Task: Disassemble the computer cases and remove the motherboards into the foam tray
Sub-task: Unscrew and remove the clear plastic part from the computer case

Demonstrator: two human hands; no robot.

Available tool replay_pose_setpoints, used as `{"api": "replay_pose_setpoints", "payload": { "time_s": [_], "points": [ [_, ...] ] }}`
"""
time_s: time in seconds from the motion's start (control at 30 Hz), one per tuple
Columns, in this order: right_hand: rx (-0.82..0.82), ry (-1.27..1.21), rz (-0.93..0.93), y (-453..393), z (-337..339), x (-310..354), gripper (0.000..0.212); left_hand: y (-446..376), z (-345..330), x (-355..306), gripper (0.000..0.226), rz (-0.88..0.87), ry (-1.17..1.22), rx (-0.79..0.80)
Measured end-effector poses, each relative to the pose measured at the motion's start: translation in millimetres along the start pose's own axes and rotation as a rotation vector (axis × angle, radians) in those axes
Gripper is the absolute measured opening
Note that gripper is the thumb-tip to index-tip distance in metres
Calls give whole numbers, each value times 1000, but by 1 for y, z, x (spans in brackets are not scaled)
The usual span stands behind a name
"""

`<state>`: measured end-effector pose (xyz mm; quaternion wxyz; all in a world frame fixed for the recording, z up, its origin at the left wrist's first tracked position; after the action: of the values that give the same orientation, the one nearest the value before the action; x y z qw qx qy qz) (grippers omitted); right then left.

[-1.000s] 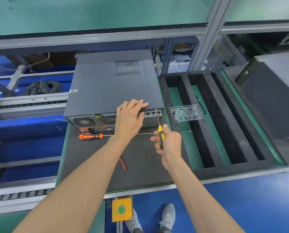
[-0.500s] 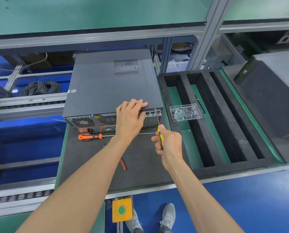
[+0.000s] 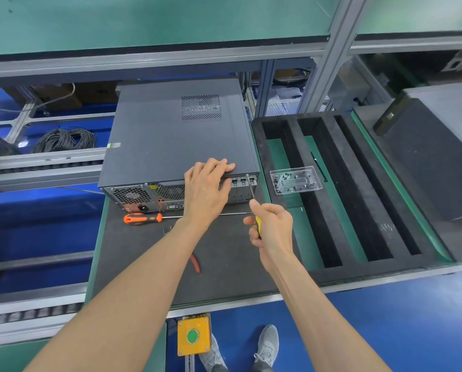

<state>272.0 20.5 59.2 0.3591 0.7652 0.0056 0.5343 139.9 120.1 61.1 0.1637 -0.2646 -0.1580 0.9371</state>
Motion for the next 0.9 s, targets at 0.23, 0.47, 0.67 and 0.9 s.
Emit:
{"api": "replay_pose_setpoints", "payload": {
  "time_s": [0.23, 0.47, 0.67, 0.9],
  "points": [
    [-7, 16, -55, -1, -2, 0, 39, 0, 1, -1, 32, 9, 2, 6],
    [19, -21, -23, -1, -3, -3, 26, -1, 0, -2, 33, 11, 3, 3],
    [0, -22, -51, -2, -4, -4, 29, -1, 0, -4, 32, 22, 10, -4],
    [27, -20, -44, 0, -6, -4, 30, -1, 4, -14, 26, 47, 0, -5]
  ]
}}
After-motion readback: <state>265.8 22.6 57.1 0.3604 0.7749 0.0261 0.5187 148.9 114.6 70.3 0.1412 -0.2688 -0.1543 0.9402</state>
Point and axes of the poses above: each hand's wrist, its own y-axis away from the middle knuckle, its own z-axis out of the back of the hand, x = y × z, the point moved 2 cm from there along -y, towards the middle knuckle
